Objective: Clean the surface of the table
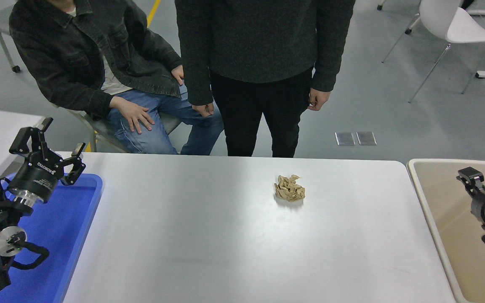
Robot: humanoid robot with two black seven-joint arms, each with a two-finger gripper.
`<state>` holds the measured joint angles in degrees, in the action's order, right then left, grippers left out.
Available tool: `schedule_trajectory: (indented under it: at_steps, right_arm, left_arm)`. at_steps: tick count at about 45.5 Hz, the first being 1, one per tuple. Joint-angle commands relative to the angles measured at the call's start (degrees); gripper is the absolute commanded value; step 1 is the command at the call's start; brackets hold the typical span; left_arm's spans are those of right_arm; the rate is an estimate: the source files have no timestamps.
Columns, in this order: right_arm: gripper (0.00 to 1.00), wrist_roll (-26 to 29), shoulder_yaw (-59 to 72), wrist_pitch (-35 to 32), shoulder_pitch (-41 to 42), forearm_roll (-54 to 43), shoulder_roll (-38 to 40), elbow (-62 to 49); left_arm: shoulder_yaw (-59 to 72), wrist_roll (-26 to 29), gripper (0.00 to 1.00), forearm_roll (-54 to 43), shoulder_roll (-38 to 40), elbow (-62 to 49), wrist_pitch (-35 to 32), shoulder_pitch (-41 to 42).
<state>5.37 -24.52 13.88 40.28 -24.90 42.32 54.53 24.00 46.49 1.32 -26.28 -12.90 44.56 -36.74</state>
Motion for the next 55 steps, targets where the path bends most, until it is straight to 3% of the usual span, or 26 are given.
schedule_trajectory:
  at_steps: [1,14,24,35,55]
  right_arm:
    - [1.00,-3.1,-12.5,0.2,-2.0,-0.1,-5.0,4.5]
    - [1.00,-9.9,-28.5,0.1,-9.5,-1.1,-20.5,4.5]
    - [1.00,-14.4,-32.4,0.1,-11.4,-1.2,-27.8,4.1]
    - [1.00,-18.0,-35.0,-0.1,-12.8,-1.2,-30.3,2.3]
    - [1.00,-18.6,-36.9,-0.3,-13.7,-1.4,-30.2,1.5]
  left_arm:
    - [0.0,0.0,1.00,0.0,0.0,0.0,0.0,0.0]
    - [0.0,0.0,1.00,0.0,0.0,0.0,0.0,0.0]
    - [0.0,0.0,1.00,0.0,0.0,0.0,0.0,0.0]
    - [0.0,0.0,1.00,0.0,0.0,0.0,0.0,0.0]
    - [0.0,0.0,1.00,0.0,0.0,0.1,0.0,0.0]
